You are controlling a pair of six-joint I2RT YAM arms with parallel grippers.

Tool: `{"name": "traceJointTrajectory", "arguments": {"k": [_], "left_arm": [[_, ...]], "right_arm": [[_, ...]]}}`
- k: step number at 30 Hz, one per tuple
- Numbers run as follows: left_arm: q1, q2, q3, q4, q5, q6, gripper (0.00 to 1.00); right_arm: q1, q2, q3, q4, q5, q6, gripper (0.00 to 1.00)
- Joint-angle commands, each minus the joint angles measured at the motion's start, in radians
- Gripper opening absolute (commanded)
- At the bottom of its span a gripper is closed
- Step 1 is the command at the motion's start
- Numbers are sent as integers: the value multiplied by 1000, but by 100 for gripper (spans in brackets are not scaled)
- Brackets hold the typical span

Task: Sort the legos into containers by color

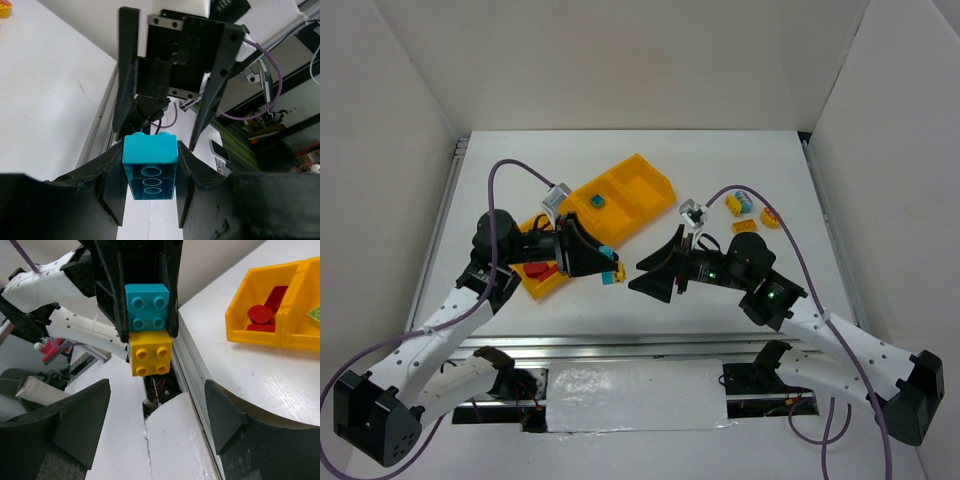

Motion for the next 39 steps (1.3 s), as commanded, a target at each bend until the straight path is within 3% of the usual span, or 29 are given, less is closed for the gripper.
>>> {"name": "traceJointTrajectory", "arguments": {"k": [1, 19, 21, 22, 23, 24, 33, 39], "left_arm": [[-3, -10, -28, 233, 79, -125, 0], [-19, -33, -34, 218, 45, -102, 0], [-19, -31, -33, 215, 45, -98, 0], [-19, -30, -33, 206, 42, -95, 0], [-17, -30, -30, 196, 39, -89, 0], [-19, -31, -28, 187, 34, -79, 0], [-16, -54, 35, -9, 2, 39, 0], [-9, -54, 56, -52, -15, 69, 0]], "right_arm": [[-6, 33, 5, 175, -68, 35, 82], [-2, 186, 17, 413, -195, 161, 58], [-2, 198, 17, 425, -201, 167, 42], [-2, 203, 17, 431, -204, 173, 29], [-3, 212, 16, 431, -201, 176, 3], [-2, 214, 14, 433, -203, 179, 0], [-38, 146, -70, 407, -198, 113, 0], [-94, 112, -93, 346, -189, 82, 0]]}}
